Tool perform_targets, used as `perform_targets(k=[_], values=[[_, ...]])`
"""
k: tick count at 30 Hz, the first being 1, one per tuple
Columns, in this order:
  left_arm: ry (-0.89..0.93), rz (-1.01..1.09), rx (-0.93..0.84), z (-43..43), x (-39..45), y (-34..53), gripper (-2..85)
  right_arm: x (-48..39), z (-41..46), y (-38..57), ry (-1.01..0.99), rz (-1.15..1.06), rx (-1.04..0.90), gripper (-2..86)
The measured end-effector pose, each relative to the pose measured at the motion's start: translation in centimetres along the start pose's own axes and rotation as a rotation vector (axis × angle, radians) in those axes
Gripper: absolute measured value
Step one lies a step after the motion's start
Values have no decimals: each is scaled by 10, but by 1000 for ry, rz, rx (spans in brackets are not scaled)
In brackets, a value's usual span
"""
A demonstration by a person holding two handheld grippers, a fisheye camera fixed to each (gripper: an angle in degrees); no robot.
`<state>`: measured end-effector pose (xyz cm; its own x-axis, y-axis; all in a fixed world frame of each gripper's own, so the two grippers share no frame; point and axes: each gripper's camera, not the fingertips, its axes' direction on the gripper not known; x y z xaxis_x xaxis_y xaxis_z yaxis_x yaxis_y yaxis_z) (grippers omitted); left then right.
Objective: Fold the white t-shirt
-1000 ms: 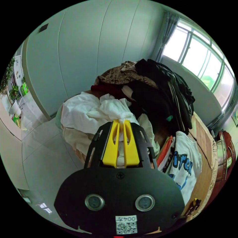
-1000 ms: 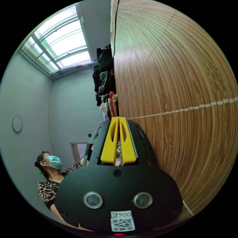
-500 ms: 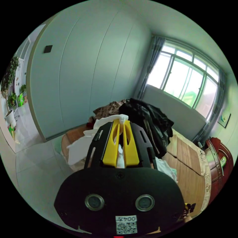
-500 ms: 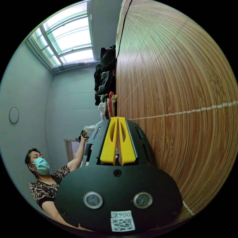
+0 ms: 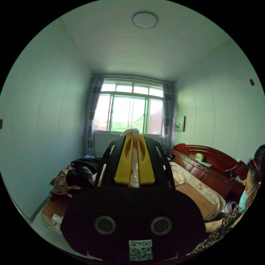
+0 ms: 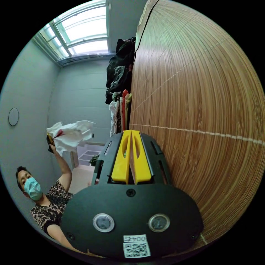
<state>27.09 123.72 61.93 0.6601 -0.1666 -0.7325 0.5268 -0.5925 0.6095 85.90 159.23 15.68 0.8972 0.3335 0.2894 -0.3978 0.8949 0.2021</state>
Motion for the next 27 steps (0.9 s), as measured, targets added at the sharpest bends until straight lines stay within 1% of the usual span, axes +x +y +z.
perform_targets(k=[2,4,7,8,9,11,13,14,15,17,19,20,21,22,24,25,26,27], values=[[56,27,-50,25,55,-8,16,-8,-1,7,-32,-44,7,-7],[113,34,-86,49,90,-4,17,-24,-6,20,-28,-90,33,-7],[210,35,-162,96,146,21,16,-61,-15,50,126,-160,29,-7],[224,36,-181,106,157,28,16,-75,-20,62,208,-180,15,-6],[248,37,-221,128,179,48,16,-83,-27,74,292,-151,12,-5],[263,22,-303,165,207,83,16,-84,-42,92,335,-85,0,-3],[229,30,-404,215,242,141,16,-82,-57,110,224,-69,-19,2],[220,37,-426,228,251,157,16,-82,-69,125,116,-84,6,11],[209,49,-480,253,269,191,16,-85,-78,141,48,-96,32,20],[227,33,-587,288,294,245,16,-92,-85,160,78,-81,46,30],[227,68,-695,319,332,316,17,-104,-85,178,173,-89,49,28],[239,78,-727,325,349,349,18,-116,-84,190,259,-111,69,22],[234,85,-738,326,356,364,18,-132,-82,202,360,-146,93,11],[210,112,-756,323,370,392,19,-142,-80,209,417,-170,101,5],[182,151,-750,312,381,427,19,-188,-62,235,713,-284,154,-2],[188,161,-756,302,382,446,20,-200,-57,242,795,-305,188,-3],[208,171,-753,290,381,460,20,-219,-46,255,938,-334,265,-5],[212,176,-755,284,380,467,21,-232,-34,264,1036,-347,333,-6]])
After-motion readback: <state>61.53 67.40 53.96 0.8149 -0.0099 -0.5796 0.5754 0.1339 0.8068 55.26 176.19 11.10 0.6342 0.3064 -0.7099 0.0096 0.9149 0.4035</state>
